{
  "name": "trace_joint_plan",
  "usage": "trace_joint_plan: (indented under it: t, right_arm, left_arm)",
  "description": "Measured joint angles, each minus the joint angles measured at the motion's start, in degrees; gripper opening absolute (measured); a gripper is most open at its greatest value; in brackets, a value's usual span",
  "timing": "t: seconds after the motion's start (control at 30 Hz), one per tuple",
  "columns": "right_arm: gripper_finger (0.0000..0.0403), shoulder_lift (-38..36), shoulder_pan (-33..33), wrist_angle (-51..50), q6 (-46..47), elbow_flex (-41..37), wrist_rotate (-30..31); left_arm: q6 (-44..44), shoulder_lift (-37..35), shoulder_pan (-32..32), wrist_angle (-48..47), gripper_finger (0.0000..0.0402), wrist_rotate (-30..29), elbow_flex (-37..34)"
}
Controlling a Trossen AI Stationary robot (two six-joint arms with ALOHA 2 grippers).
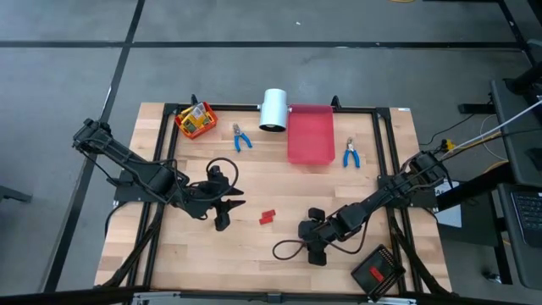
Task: Pick & Place School Supplies
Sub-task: Put the red eraser into the black bin
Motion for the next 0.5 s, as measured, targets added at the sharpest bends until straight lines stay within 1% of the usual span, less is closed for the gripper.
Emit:
trace_joint_plan:
  t: [0.13,0.23,0.33,0.5]
  right_arm:
    - [0.0174,0.0,0.0,0.0,0.0,0.0,0.4]
    - [0.0156,0.0,0.2,-0.2,0.0,0.0,0.7]
    - [0.0127,0.0,0.3,-0.5,0.0,0.0,1.1]
    - [0.0063,0.4,0.3,-1.1,1.0,0.1,1.3]
  left_arm:
    - [0.0,0.0,0.0,0.3,0.0127,0.3,0.0]
    - [0.0,0.0,0.0,0.4,0.0127,0.3,0.0]
    - [0.0,0.0,0.0,0.7,0.0127,0.3,0.0]
    - [0.0,0.0,0.0,0.7,0.0127,0.3,0.0]
